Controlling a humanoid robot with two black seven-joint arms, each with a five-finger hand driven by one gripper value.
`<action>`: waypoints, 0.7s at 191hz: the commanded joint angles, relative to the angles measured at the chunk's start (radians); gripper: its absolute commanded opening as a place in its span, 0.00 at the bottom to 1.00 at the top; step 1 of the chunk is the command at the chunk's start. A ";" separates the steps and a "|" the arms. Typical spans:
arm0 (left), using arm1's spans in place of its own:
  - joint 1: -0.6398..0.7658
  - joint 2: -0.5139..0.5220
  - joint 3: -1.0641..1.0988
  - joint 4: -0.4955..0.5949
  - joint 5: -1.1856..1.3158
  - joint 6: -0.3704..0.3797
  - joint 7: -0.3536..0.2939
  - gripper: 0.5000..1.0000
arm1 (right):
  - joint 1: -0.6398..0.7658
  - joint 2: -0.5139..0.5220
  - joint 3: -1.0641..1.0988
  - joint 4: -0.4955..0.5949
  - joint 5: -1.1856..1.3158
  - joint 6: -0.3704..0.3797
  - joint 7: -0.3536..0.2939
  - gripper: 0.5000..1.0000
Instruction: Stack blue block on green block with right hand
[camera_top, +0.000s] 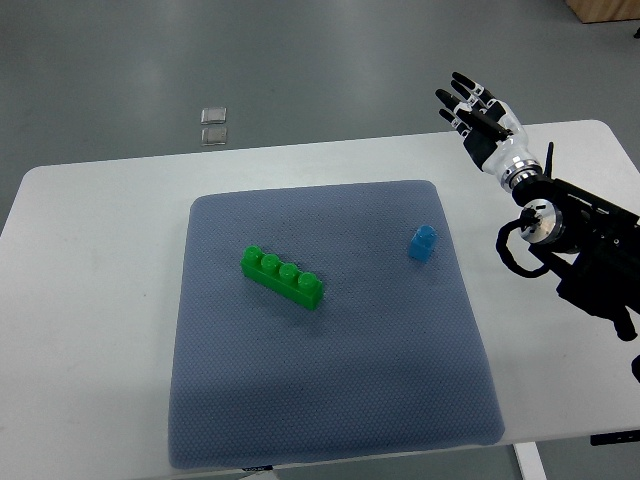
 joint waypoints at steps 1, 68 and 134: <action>0.001 0.000 -0.006 -0.001 -0.002 0.000 -0.001 1.00 | 0.000 0.001 0.000 0.000 0.000 0.000 0.000 0.83; 0.003 0.000 0.002 -0.001 -0.003 0.006 -0.001 1.00 | 0.000 0.000 0.000 0.000 0.000 0.000 0.002 0.83; 0.003 0.000 0.002 -0.001 -0.003 0.006 -0.001 1.00 | 0.000 0.000 0.002 0.000 0.002 0.000 0.002 0.83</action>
